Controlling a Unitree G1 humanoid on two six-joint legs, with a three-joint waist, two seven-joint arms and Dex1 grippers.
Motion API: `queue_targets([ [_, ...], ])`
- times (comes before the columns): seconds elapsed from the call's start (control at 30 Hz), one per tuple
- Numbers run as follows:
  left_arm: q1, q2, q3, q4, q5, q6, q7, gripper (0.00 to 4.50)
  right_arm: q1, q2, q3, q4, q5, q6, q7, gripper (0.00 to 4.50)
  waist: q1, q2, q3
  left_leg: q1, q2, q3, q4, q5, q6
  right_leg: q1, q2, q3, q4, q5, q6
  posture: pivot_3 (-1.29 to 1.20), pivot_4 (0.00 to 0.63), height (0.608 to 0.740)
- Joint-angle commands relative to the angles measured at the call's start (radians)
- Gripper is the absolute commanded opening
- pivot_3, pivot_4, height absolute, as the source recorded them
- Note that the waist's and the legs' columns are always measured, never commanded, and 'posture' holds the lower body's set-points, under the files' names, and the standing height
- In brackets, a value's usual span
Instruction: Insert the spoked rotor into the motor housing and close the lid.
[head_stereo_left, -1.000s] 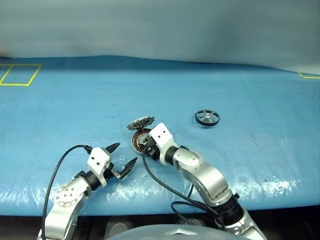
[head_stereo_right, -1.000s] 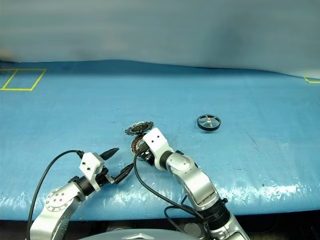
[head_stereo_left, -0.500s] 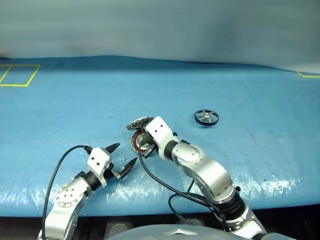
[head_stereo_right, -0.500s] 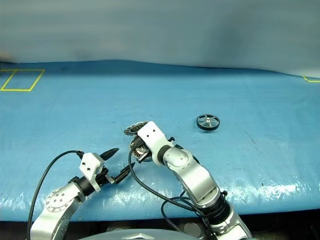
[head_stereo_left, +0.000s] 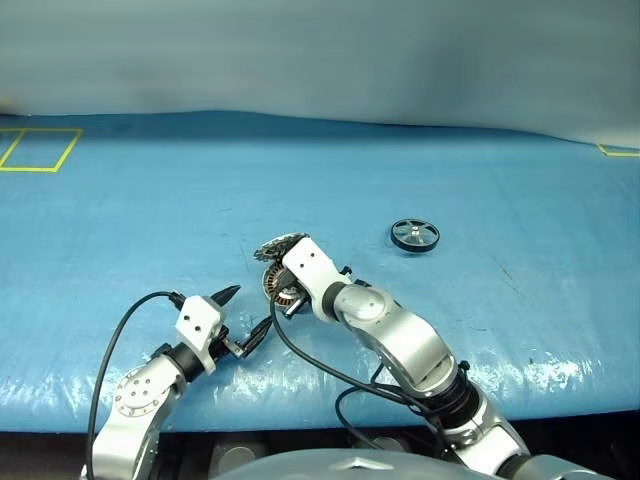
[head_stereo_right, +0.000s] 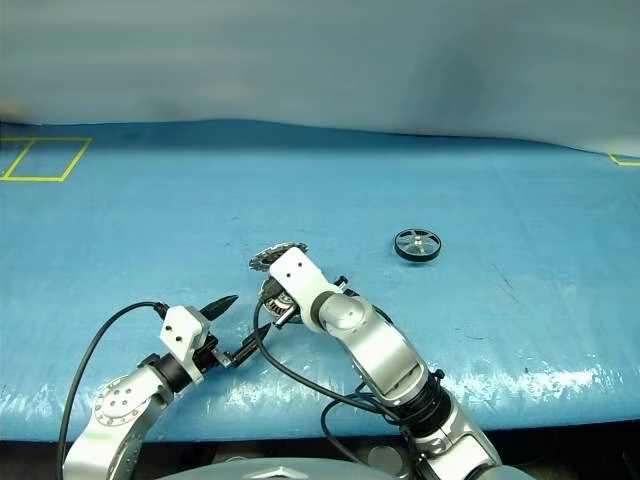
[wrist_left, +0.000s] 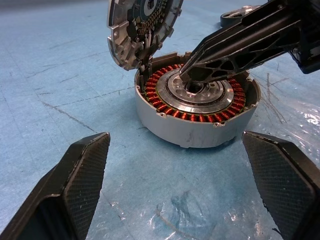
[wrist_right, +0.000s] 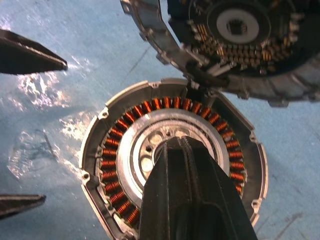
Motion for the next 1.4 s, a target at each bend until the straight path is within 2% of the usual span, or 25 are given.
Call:
queue_targets([
  [0.03,0.005,-0.004,-0.002,-0.016,-0.002,-0.02,0.001,4.5,0.026,-0.022,-0.034,-0.056,0.007,0.034,0.002,0.01,0.001,0.0,0.0,0.0,0.0,0.0,0.0,0.0,0.0,0.0,0.0,0.0,0.0,0.0,0.0,0.0,0.15,0.74],
  [0.2,0.003,0.0,-0.002,-0.015,-0.004,-0.017,-0.004,4.5,0.032,-0.033,-0.049,-0.094,0.014,0.063,0.0,0.01,0.001,0.0,0.0,0.0,0.0,0.0,0.0,0.0,0.0,0.0,0.0,0.0,0.0,0.0,0.0,0.0,0.15,0.74],
  [0.63,0.006,0.003,0.001,-0.019,-0.005,-0.011,-0.006,4.5,0.0,0.025,-0.03,-0.098,0.027,0.03,0.0,0.01,-0.002,0.0,0.0,0.0,0.0,0.0,0.0,0.0,0.0,-0.001,0.0,0.0,0.0,0.0,0.0,0.0,0.15,0.74],
  [1.4,0.005,0.006,0.001,-0.016,-0.002,-0.014,-0.007,4.5,0.031,0.012,0.002,-0.048,0.024,-0.055,0.019,0.01,-0.012,0.0,0.0,0.0,0.0,0.0,0.0,0.0,0.0,-0.001,0.0,0.0,0.0,0.0,0.0,0.0,0.15,0.74],
])
